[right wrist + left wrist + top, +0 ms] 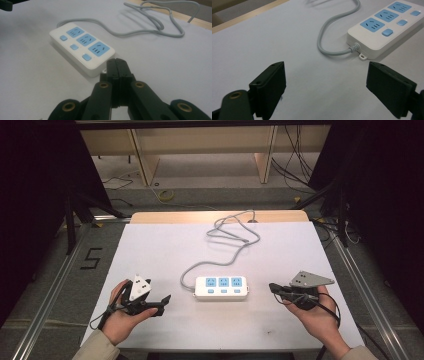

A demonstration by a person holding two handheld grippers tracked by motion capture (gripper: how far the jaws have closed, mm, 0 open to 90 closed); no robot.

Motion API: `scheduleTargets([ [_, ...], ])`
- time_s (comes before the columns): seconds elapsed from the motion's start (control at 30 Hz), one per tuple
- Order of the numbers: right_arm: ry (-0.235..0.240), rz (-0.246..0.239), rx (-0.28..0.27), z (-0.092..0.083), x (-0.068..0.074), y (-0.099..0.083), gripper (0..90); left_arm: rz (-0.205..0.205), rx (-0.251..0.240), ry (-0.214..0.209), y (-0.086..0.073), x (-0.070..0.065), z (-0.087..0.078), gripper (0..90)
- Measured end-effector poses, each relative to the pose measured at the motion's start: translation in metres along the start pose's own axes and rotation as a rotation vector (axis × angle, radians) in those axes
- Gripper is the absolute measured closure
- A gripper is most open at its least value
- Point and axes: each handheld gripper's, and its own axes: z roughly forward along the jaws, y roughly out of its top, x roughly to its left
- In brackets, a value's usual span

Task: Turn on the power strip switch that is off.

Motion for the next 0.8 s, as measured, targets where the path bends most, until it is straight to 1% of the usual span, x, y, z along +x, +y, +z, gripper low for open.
scheduleTargets([
  [0.8, 0.023, -0.018, 0.015, 0.014, 0.007, 0.010, 90.0, 0.003, 0.000, -0.004, 0.000, 0.000, 0.001, 15.7],
])
